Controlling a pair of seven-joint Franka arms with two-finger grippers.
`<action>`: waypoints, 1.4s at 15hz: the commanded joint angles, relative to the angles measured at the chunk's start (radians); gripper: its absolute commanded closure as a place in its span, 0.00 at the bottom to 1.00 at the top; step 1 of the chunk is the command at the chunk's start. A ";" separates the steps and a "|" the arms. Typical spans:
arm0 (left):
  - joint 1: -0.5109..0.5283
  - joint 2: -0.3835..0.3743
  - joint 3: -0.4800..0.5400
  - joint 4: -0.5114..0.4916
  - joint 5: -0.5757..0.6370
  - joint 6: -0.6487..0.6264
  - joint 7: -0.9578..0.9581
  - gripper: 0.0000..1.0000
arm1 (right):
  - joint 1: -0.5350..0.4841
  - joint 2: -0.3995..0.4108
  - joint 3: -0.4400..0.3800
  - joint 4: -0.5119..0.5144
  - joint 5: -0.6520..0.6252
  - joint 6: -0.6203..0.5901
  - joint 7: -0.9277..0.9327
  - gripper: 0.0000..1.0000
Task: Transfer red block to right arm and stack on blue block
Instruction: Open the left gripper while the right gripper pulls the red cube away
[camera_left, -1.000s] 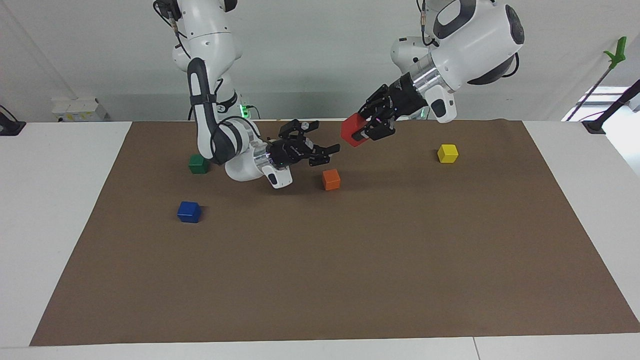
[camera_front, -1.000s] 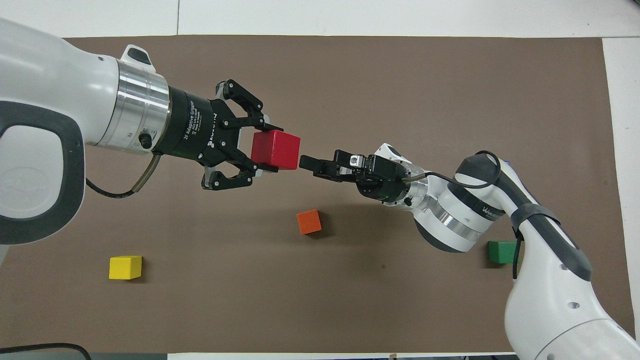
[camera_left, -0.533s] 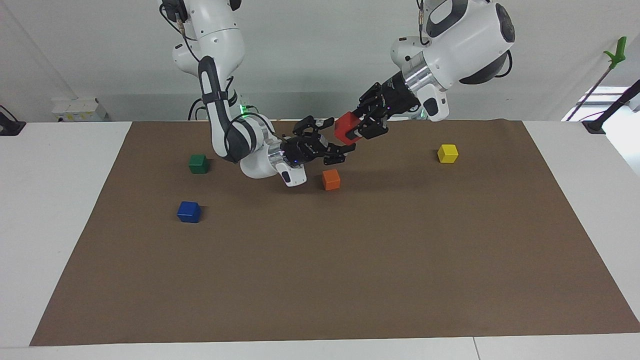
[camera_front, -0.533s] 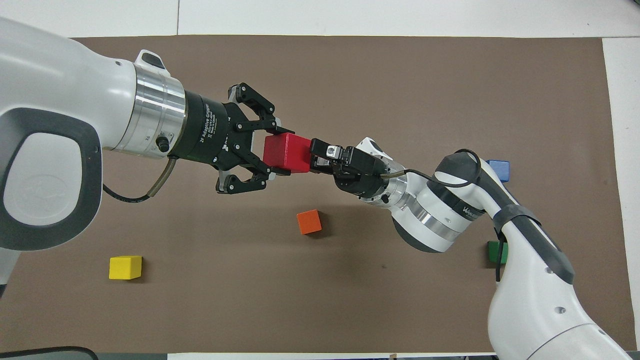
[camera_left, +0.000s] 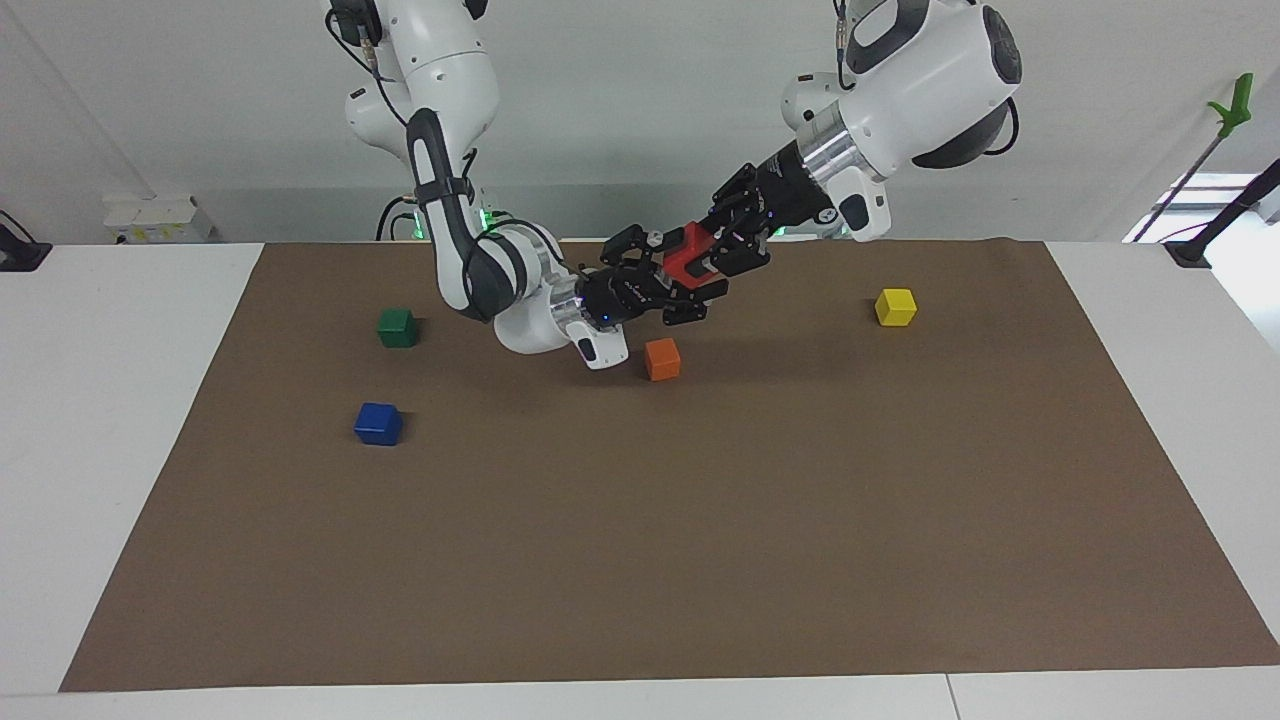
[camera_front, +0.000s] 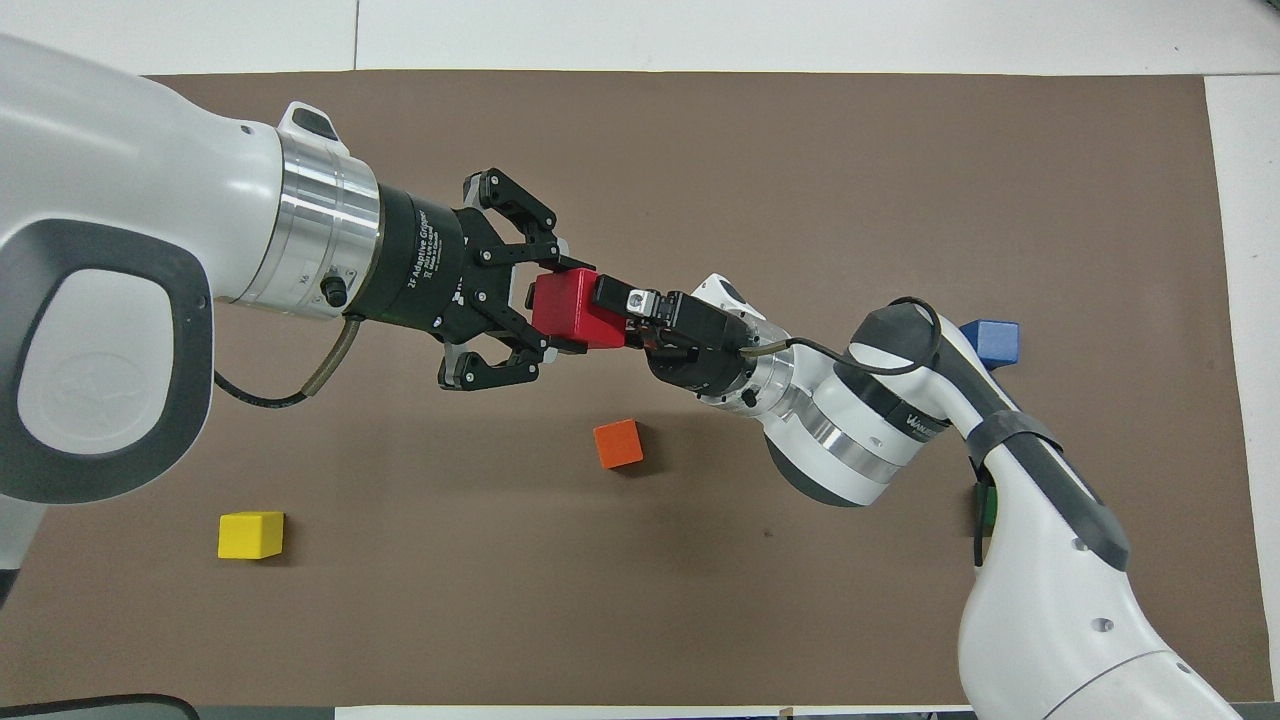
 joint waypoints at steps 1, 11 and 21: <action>-0.013 0.003 0.008 0.008 0.000 0.012 -0.010 1.00 | 0.006 0.014 0.011 0.016 0.057 0.016 -0.009 0.08; -0.016 0.002 0.008 0.008 0.017 0.019 -0.005 0.16 | 0.006 0.004 0.009 0.017 0.050 0.053 0.081 1.00; -0.010 -0.011 0.011 0.009 0.023 0.010 -0.011 0.00 | -0.026 0.001 0.006 0.023 0.005 0.048 0.088 1.00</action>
